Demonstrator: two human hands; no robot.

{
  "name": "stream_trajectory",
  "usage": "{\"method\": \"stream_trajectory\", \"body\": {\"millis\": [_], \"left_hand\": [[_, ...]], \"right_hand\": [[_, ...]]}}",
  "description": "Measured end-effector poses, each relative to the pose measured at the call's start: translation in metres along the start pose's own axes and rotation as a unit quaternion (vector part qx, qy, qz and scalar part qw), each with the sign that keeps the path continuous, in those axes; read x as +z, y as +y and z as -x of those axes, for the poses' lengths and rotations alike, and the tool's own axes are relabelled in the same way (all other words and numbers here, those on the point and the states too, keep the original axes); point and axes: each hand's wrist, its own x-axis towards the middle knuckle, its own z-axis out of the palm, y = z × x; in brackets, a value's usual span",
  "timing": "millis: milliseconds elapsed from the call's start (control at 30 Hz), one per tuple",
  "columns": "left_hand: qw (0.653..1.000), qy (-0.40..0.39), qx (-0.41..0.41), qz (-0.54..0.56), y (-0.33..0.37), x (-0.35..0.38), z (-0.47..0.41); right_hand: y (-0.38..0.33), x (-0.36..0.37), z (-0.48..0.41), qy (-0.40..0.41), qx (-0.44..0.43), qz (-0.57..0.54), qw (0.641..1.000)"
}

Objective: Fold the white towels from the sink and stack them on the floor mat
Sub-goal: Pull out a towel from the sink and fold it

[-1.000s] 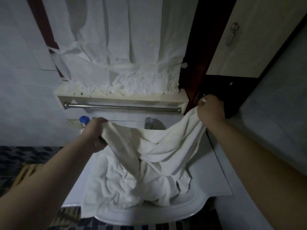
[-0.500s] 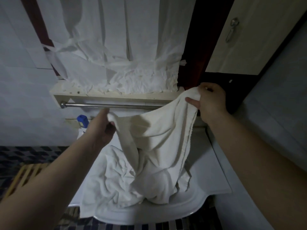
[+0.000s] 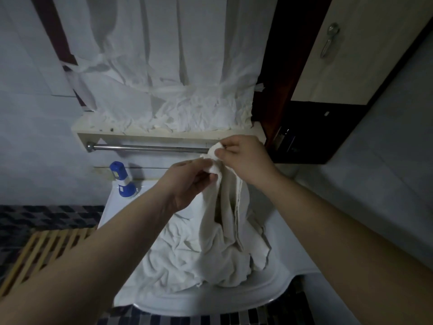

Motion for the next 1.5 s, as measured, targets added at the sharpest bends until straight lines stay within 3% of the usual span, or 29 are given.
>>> {"method": "stream_trajectory", "body": {"millis": [533, 667, 733, 833, 900, 1000, 1033, 1133, 1200, 1300, 1400, 1500], "left_hand": [[1.0, 0.003, -0.02, -0.013, 0.006, -0.003, 0.014], [0.995, -0.004, 0.01, -0.096, 0.01, -0.003, 0.022], [0.977, 0.009, 0.068, -0.202, 0.014, -0.002, 0.024], [0.922, 0.038, 0.181, -0.341, 0.024, -0.017, 0.021], [0.875, -0.029, 0.202, -0.439, 0.028, -0.029, 0.02], [0.776, -0.112, 0.218, -0.582, 0.024, -0.039, 0.014], [0.767, -0.124, 0.216, -0.591, 0.023, -0.039, 0.012], [0.805, -0.149, 0.176, -0.546, 0.025, -0.036, 0.012], [0.806, -0.164, 0.19, -0.536, 0.025, -0.035, 0.014], [0.771, -0.164, 0.23, -0.572, 0.024, -0.029, 0.015], [0.711, -0.158, 0.269, -0.63, 0.027, -0.022, 0.018], [0.708, -0.106, 0.314, -0.624, 0.036, -0.016, 0.022]], "right_hand": [[0.011, 0.005, 0.025, -0.083, -0.118, 0.088, 0.986], [0.017, 0.013, 0.028, -0.029, -0.102, 0.1, 0.989], [0.017, 0.013, 0.028, -0.032, -0.094, 0.066, 0.993], [0.014, 0.009, 0.028, -0.055, -0.089, 0.019, 0.994], [0.009, 0.001, 0.029, -0.065, -0.078, -0.017, 0.995], [-0.003, -0.011, 0.03, -0.108, -0.074, -0.073, 0.989], [-0.006, -0.015, 0.031, -0.12, -0.068, -0.097, 0.986], [-0.017, -0.029, 0.03, -0.137, -0.062, -0.15, 0.977], [-0.025, -0.041, 0.03, -0.135, -0.075, -0.158, 0.975], [-0.038, -0.061, 0.029, -0.106, -0.093, -0.172, 0.975], [-0.047, -0.081, 0.025, -0.042, -0.109, -0.19, 0.975], [-0.056, -0.096, 0.018, 0.024, -0.114, -0.209, 0.971]]}}
